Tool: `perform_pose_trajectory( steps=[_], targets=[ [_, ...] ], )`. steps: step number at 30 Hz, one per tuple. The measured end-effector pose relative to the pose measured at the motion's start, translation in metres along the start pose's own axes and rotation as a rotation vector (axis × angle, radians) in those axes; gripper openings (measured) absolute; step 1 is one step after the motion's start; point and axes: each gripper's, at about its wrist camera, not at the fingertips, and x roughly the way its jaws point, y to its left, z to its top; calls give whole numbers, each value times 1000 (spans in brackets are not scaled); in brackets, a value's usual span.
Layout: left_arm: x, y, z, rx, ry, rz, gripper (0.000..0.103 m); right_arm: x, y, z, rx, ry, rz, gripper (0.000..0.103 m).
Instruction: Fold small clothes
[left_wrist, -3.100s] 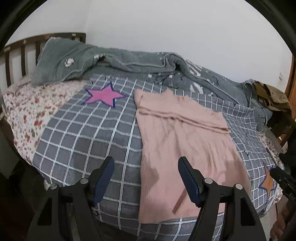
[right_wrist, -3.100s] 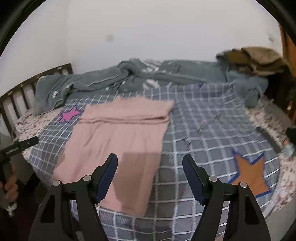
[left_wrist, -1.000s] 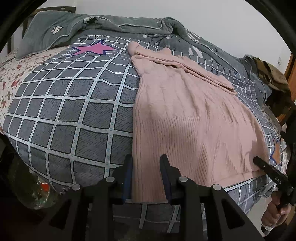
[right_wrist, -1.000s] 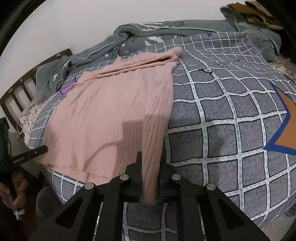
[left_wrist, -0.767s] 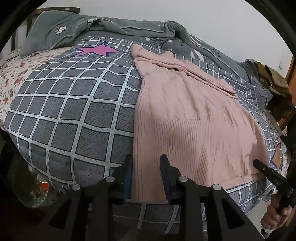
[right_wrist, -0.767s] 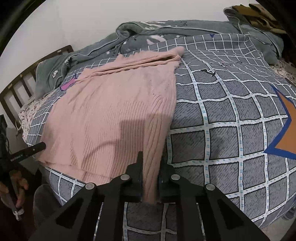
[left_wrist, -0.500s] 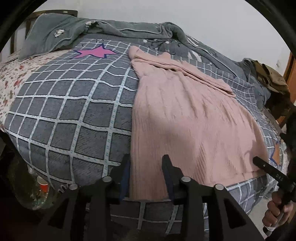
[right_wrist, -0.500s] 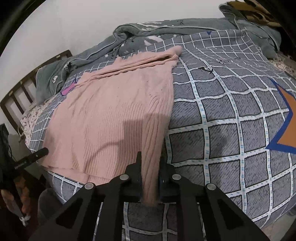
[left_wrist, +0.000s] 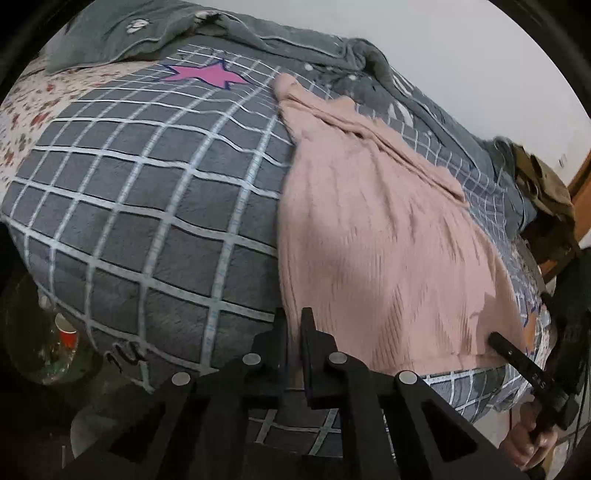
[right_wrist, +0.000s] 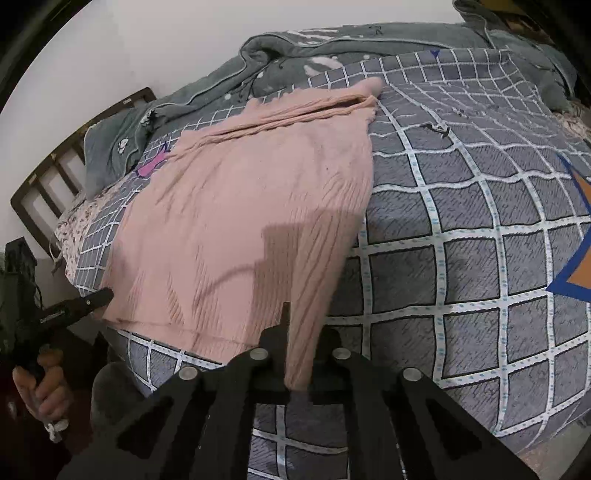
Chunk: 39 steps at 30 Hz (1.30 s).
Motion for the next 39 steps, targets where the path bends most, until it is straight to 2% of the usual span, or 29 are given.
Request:
perform_pose_trajectory(
  steps=[5, 15, 25, 30, 39],
  targets=[
    [-27, 0, 14, -21, -26, -58, 7, -31, -1, 11, 21, -67, 60, 4],
    [-84, -25, 59, -48, -124, -159, 7, -90, 2, 59, 131, -190, 194, 4],
    [-91, -39, 109, -114, -156, -212, 7, -105, -4, 113, 237, -237, 364, 4],
    [-87, -39, 135, -162, -176, -222, 7, -101, -7, 146, 258, -255, 404, 4],
    [-52, -46, 189, -172, -211, -180, 7, -72, -13, 195, 282, -311, 446, 4]
  ],
)
